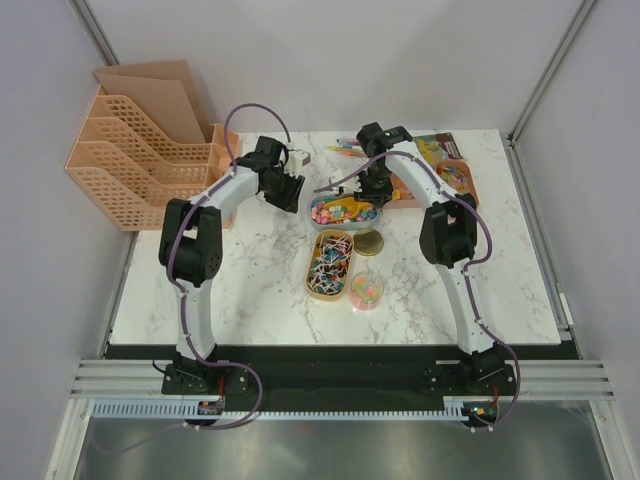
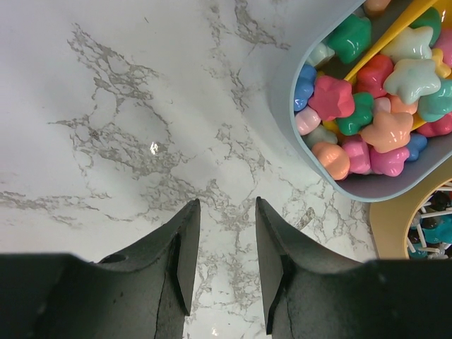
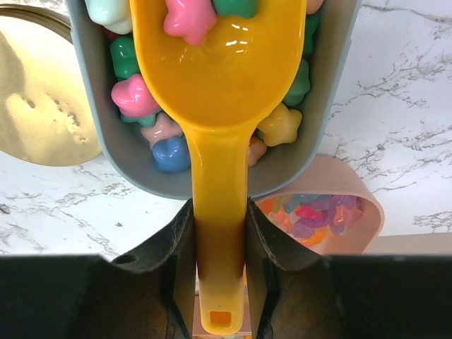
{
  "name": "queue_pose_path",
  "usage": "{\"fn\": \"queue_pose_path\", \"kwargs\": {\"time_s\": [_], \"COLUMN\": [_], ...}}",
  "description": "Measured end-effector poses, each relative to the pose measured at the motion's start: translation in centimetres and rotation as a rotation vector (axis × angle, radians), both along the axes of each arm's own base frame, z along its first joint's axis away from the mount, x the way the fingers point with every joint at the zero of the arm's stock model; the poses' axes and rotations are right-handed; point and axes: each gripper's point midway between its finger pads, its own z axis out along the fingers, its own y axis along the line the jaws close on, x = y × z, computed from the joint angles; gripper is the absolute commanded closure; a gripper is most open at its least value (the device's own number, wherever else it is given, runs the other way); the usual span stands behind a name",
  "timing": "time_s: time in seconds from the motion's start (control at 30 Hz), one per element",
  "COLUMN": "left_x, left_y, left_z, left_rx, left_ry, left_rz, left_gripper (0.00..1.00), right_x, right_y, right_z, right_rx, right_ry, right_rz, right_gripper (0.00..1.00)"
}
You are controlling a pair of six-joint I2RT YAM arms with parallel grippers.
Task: Pack the candies
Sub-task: Scoop the fake candies from the storage box.
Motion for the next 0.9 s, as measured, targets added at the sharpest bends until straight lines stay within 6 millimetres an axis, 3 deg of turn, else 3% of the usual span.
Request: {"fn": "queue_pose_path", "kwargs": {"time_s": [0.3,0.9], "left_x": [0.9,0.3], "left_y": [0.1,1.4], "left_z": [1.3,0.7], "left_rx": [0.013,0.09], "left_ry": [-0.037,-0.02], "left_rz": [-0.007,-0.018], "left_gripper": [0.56,0.56], "right_x": [-0.3,-1.3], "right_y": [0.0,0.5], "right_z": [0.0,-0.1], "right_rx": [0.016,0.148], "right_ry": [0.014,0.094], "right_rz": [-0.042,-0.087], "right_gripper": [1.0,1.0]}}
